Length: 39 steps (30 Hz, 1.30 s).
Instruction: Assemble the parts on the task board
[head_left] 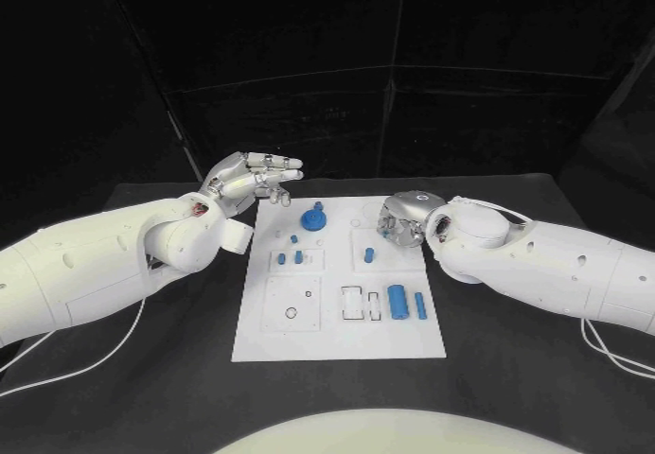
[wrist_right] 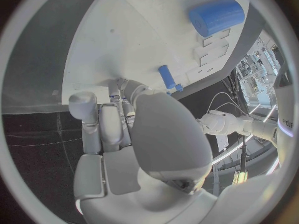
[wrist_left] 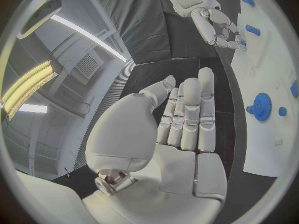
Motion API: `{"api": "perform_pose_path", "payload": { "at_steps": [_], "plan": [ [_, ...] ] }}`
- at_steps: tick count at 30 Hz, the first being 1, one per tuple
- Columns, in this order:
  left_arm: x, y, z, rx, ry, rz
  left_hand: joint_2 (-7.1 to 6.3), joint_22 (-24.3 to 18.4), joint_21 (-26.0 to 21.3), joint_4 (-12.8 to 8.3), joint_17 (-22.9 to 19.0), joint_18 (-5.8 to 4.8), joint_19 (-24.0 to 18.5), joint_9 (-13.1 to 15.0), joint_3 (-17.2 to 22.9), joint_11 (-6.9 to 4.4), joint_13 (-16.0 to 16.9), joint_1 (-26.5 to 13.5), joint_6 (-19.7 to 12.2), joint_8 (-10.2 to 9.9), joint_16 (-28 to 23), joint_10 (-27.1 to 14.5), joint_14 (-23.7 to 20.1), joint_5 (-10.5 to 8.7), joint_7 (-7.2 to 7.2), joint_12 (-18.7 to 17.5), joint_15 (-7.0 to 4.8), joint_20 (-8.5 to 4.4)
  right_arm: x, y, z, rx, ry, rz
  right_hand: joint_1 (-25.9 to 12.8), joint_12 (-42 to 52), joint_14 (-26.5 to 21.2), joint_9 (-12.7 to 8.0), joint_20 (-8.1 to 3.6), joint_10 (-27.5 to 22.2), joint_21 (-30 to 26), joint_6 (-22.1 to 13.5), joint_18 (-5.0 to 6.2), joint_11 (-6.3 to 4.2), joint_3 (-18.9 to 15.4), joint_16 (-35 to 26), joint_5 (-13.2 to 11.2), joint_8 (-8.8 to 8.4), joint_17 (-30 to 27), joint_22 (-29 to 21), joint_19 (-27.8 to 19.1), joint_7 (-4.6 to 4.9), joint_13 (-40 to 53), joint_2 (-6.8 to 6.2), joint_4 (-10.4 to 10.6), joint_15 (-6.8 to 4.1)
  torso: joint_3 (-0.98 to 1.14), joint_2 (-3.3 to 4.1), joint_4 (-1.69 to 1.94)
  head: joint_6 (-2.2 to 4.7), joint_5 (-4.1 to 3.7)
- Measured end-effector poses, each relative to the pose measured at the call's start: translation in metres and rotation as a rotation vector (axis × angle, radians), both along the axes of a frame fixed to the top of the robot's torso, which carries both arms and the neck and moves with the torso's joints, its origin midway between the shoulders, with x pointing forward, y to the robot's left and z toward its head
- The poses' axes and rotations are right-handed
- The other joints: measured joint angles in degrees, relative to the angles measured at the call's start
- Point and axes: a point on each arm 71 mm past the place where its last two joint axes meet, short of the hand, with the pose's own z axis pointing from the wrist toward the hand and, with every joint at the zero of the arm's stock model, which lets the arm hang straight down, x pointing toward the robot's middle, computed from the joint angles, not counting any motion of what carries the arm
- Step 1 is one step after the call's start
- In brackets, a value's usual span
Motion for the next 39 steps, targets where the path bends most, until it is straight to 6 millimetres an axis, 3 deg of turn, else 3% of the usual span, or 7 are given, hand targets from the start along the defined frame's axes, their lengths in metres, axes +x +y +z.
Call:
{"api": "perform_pose_path", "payload": {
  "at_steps": [9,23,26,33,39],
  "plan": [
    [0.001,0.001,0.000,0.003,0.003,0.002,0.24,0.0,0.0,0.0,-0.1,0.00,0.0,0.0,-0.3,0.00,0.0,0.2,0.0,0.0,0.0,0.0,0.0,0.00,0.00,0.2,0.01,0.00,-0.004,0.000,0.003,0.027,-0.026,0.004,-1.4,-0.5,-0.2,0.0,0.00,0.6,0.3,0.4,0.01,-0.20,0.4,0.0,-1.8,-0.07,-0.1,0.2,0.0,-0.12,-0.2,-0.12,-0.4,-0.20,0.01,0.01,0.00,-0.03,-0.15],
    [0.001,0.003,-0.002,0.017,0.011,-0.006,0.24,-0.1,-0.2,0.0,-0.2,-0.02,0.0,0.0,-0.7,0.21,0.0,0.2,-0.2,0.0,0.0,-0.6,-0.2,0.00,0.21,0.2,0.20,0.00,-0.009,-0.008,0.010,0.063,-0.066,-0.001,-1.9,-0.5,-0.2,-0.1,0.00,0.6,0.3,0.5,0.01,-0.20,0.4,0.0,-2.1,-0.30,-0.3,0.4,0.0,-0.16,-0.2,-0.06,-0.5,-0.20,0.00,0.02,0.00,-0.05,-0.22],
    [0.001,0.004,-0.002,0.020,0.011,-0.006,0.24,-0.1,-0.2,0.0,-0.2,-0.02,0.0,0.0,-0.7,0.21,0.0,0.2,-0.2,0.0,0.0,-0.6,-0.2,0.00,0.21,0.2,0.20,0.00,-0.014,-0.008,0.013,0.077,-0.073,0.007,-1.9,-0.5,0.0,-0.1,-0.21,0.6,0.5,0.5,-0.91,-0.20,0.6,0.0,-2.1,-0.30,-0.3,0.5,0.2,-0.16,-0.2,-0.06,-0.6,-0.41,0.00,0.02,0.00,-0.06,-0.14],
    [0.001,0.006,-0.002,0.025,0.011,-0.005,0.24,-0.1,-0.2,0.0,-0.2,-0.02,0.0,0.0,-0.6,0.21,0.0,0.2,-0.2,0.0,0.0,-0.6,-0.2,0.00,0.21,0.2,0.20,0.00,-0.033,0.000,0.025,0.129,-0.089,0.053,-1.9,-0.7,0.0,-0.1,-0.01,0.6,0.5,0.5,-0.90,-0.20,0.8,0.0,-2.1,-0.31,-0.2,0.8,0.4,-0.16,-0.2,-0.06,-0.9,-0.41,-0.01,-0.04,0.00,-0.06,0.09],
    [0.001,0.005,-0.002,0.026,0.010,-0.006,0.51,-0.1,-0.2,0.0,-0.2,-0.03,0.0,0.0,-0.6,0.21,0.0,0.5,-0.2,0.0,0.0,-0.6,-0.2,0.00,0.21,0.5,0.20,0.00,-0.051,0.018,0.037,0.191,-0.103,0.113,-1.9,-0.8,0.0,-0.1,-0.22,1.0,1.0,0.9,-0.89,-0.20,1.1,0.0,-2.1,-0.34,0.0,1.4,0.6,-0.20,-0.2,-0.06,-1.1,-0.41,-0.07,-0.07,0.10,0.09,0.39]
  ]
}}
